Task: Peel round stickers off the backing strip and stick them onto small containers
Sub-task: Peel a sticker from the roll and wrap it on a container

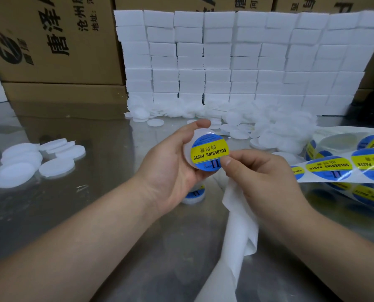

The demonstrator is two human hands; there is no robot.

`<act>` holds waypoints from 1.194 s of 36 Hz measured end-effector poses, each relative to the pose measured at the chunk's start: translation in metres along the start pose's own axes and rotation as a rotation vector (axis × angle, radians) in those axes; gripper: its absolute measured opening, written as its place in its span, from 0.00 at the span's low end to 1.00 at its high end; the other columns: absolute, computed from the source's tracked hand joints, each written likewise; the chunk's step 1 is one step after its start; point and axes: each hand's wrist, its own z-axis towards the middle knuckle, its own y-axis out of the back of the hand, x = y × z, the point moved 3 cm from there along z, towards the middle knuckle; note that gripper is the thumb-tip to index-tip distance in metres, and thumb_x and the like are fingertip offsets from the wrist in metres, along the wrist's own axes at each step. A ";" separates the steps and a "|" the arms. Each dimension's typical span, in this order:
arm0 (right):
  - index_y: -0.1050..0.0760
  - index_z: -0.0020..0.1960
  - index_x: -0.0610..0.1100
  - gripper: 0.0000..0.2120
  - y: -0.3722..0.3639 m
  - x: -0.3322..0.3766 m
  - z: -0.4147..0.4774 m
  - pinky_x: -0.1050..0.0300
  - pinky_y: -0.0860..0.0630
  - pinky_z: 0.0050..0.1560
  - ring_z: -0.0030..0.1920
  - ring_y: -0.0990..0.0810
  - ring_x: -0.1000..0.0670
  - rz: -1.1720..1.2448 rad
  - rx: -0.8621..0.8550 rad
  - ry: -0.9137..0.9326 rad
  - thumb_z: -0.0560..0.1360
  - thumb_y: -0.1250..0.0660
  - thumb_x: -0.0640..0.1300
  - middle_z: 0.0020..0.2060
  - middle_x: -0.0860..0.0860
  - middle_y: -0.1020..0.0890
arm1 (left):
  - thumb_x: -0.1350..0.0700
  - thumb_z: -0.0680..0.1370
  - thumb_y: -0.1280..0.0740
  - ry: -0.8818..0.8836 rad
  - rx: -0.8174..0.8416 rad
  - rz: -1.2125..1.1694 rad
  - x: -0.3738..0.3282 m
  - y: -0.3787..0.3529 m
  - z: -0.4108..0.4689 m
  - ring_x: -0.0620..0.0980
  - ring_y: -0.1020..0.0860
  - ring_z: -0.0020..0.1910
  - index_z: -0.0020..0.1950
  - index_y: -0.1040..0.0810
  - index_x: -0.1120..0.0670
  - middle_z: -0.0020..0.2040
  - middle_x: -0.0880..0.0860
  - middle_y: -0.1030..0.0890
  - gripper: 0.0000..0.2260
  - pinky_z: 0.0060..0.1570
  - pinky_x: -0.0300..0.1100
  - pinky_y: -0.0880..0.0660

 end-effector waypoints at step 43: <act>0.21 0.30 0.53 0.15 0.002 -0.004 0.002 0.75 0.33 0.30 0.27 0.26 0.65 -0.026 -0.074 -0.035 0.73 0.34 0.41 0.25 0.61 0.20 | 0.64 0.76 0.41 -0.059 0.001 0.218 0.007 -0.003 -0.005 0.53 0.20 0.45 0.49 0.22 0.49 0.54 0.61 0.21 0.12 0.50 0.47 0.23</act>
